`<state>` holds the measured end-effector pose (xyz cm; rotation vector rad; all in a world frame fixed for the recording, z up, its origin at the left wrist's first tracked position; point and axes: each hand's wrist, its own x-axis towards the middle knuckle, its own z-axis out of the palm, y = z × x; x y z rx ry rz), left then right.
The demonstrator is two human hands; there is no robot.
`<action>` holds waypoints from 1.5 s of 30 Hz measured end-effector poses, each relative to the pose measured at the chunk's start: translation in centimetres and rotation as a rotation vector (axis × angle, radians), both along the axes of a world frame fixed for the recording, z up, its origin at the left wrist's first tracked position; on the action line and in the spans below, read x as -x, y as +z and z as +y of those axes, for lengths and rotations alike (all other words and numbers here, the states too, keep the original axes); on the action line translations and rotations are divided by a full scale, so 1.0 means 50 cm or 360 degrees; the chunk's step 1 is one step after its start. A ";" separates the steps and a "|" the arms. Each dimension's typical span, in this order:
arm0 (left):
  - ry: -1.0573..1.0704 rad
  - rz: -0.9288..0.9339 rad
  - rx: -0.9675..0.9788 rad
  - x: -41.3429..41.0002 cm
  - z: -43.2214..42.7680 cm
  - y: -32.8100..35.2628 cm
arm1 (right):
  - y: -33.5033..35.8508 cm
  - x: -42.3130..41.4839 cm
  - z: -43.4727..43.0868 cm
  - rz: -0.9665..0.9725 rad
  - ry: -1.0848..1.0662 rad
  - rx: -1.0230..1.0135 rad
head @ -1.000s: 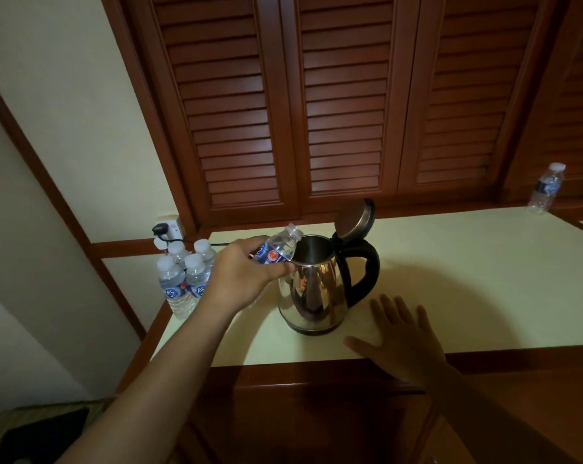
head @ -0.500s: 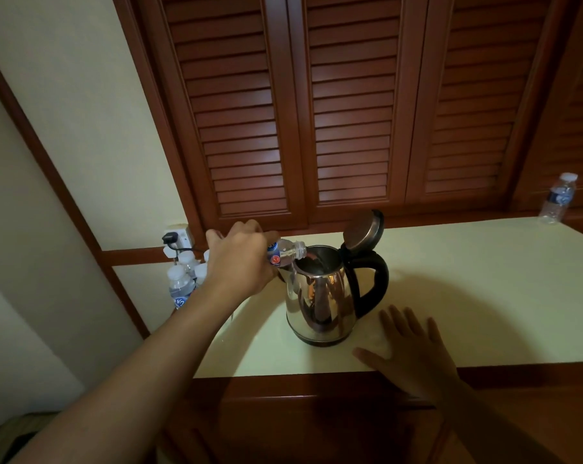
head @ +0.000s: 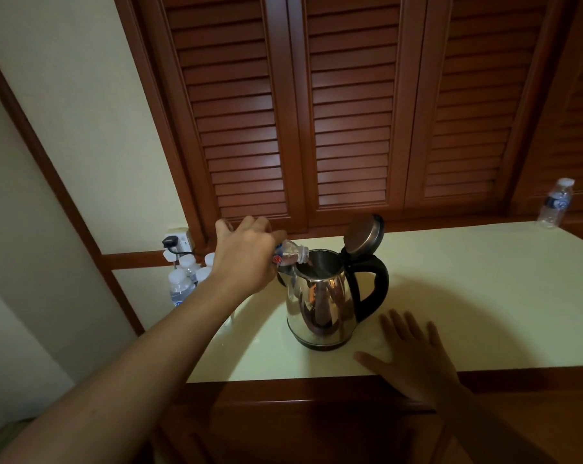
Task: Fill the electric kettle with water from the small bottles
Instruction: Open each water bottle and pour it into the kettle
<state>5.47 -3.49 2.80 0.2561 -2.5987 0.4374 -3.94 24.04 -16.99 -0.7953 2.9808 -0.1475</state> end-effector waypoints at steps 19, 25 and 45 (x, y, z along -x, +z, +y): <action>-0.0236 -0.0058 0.0384 0.028 0.007 0.011 | -0.006 0.001 0.011 0.0061 0.0070 0.0201; -0.0319 -0.0089 0.0484 0.036 0.016 0.020 | -0.002 0.001 0.014 0.0033 0.0099 0.0257; -0.0141 -0.0139 0.0040 0.001 0.008 0.007 | 0.082 -0.057 0.038 -0.0110 0.0001 0.1528</action>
